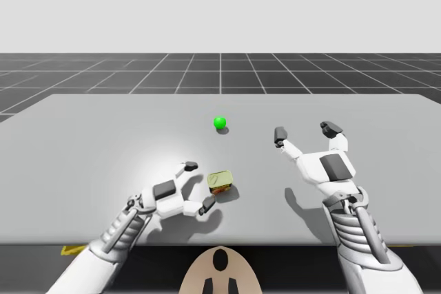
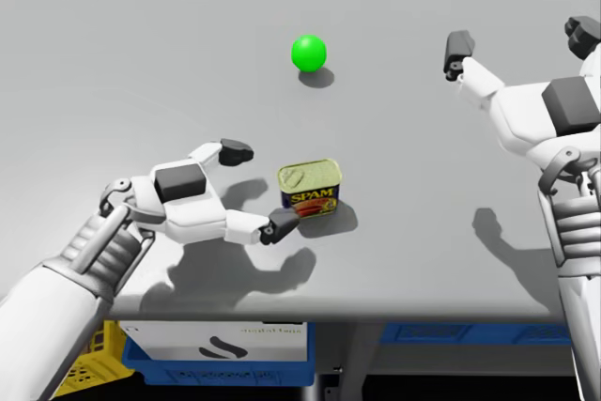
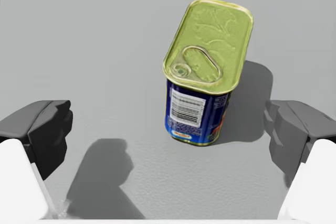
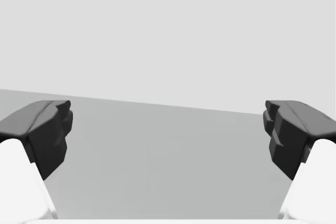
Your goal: Watch the red light. When it turns green, pick up the object.
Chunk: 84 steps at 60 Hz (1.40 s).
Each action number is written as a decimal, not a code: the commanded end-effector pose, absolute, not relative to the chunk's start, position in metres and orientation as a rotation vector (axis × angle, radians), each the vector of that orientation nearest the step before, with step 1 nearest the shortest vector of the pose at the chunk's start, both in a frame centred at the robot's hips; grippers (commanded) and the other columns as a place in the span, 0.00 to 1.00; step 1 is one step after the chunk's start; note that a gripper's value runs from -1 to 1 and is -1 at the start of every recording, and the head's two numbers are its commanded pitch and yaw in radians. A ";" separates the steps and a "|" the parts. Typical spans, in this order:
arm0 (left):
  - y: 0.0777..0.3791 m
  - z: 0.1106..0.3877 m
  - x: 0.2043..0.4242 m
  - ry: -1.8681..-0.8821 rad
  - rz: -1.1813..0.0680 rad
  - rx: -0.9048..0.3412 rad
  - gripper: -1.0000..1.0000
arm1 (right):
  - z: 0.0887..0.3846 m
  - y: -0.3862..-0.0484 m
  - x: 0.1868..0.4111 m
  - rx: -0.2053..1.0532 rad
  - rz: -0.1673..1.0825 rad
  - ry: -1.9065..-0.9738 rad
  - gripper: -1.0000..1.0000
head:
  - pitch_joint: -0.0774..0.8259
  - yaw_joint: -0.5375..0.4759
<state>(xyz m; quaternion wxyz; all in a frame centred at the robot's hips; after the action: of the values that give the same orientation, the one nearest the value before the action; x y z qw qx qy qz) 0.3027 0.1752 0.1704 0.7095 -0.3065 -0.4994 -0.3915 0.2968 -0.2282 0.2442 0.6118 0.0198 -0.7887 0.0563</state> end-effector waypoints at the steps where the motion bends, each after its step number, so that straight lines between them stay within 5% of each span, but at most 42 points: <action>1: 0.158 0.161 0.312 -1.082 -0.879 -0.721 0.00 | 0.244 -0.227 0.296 0.054 0.125 -1.821 0.00 | 0.88 0.55; 31: 0.117 0.138 0.334 -1.047 -0.908 -0.740 0.00 | 0.247 -0.228 0.295 0.063 0.112 -1.828 0.00 | 0.88 0.54; 32: 0.118 0.139 0.333 -1.056 -0.906 -0.738 0.37 | 0.247 -0.228 0.295 0.063 0.112 -1.828 0.00 | 0.88 0.53; 34: 0.118 0.139 0.333 -1.045 -0.905 -0.743 0.96 | 0.247 -0.228 0.295 0.064 0.111 -1.828 0.00 | 0.87 0.53; 35: 0.119 0.139 0.333 -1.048 -0.910 -0.744 1.00 | 0.247 -0.228 0.295 0.063 0.112 -1.828 0.00 | 0.87 0.53; 45: 0.121 0.138 0.330 -1.059 -0.918 -0.731 1.00 | 0.247 -0.228 0.295 0.063 0.112 -1.830 0.00 | 0.84 0.54; 58: 0.123 0.135 0.327 -1.066 -0.932 -0.719 1.00 | 0.245 -0.225 0.294 0.088 0.113 -1.811 0.00 | 0.57 0.56; 68: 0.122 0.147 0.327 -1.098 -0.927 -0.713 1.00 | 0.245 -0.226 0.294 0.107 0.107 -1.801 0.00 | 0.46 0.56; 84: 0.129 0.225 0.339 -1.382 -0.796 -0.627 1.00 | 0.243 -0.224 0.295 0.168 0.102 -1.751 0.00 | 0.42 0.58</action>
<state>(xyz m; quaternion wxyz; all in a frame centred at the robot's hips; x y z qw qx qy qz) 0.3259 0.1280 0.1683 0.6946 -0.2979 -0.5330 -0.3804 0.2945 -0.2272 0.2450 0.6278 0.0578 -0.7745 0.0513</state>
